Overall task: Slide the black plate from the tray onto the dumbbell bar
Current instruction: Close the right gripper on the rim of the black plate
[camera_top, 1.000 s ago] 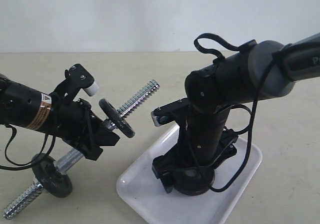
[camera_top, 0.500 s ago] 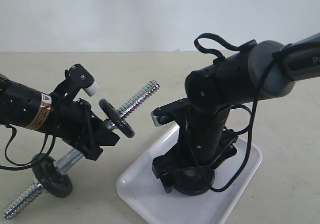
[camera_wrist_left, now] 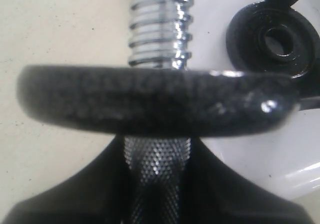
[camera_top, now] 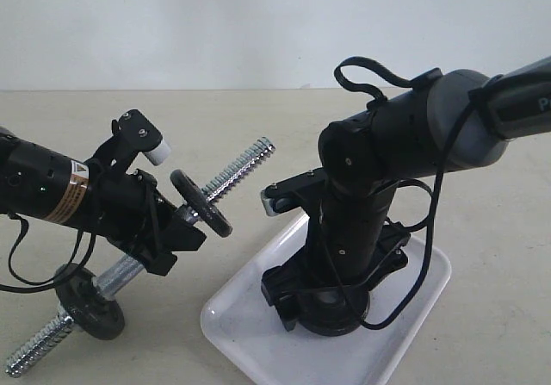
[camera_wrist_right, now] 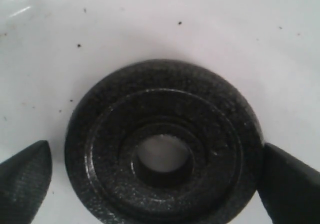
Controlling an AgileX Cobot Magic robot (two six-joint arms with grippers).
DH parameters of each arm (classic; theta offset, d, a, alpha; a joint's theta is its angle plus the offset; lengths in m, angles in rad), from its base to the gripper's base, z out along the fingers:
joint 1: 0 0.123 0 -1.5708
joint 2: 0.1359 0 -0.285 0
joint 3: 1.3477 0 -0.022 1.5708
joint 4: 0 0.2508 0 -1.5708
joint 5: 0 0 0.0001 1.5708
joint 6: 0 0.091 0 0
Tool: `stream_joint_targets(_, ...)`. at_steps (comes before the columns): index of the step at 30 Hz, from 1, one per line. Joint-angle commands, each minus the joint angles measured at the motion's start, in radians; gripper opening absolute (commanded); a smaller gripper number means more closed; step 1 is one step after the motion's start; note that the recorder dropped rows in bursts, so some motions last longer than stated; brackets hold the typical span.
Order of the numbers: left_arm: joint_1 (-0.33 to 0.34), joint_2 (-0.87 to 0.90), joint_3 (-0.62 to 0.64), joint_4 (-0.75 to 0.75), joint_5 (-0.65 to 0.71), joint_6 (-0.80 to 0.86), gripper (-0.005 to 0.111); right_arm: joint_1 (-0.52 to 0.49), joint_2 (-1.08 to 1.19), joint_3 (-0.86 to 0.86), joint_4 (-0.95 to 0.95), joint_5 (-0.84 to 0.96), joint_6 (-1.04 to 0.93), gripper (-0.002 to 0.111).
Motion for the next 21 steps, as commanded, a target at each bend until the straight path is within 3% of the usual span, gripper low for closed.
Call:
stream_joint_targets(1, -0.002, -0.048, -0.027, -0.037, -0.047, 0.018, 0.004, 0.000, 0.015, 0.008, 0.040, -0.033, 0.005, 0.101)
stream_joint_targets(21, -0.002, -0.048, -0.027, -0.037, -0.047, 0.018, 0.004, 0.000, 0.092, 0.008, 0.026, -0.026, 0.013, 0.101)
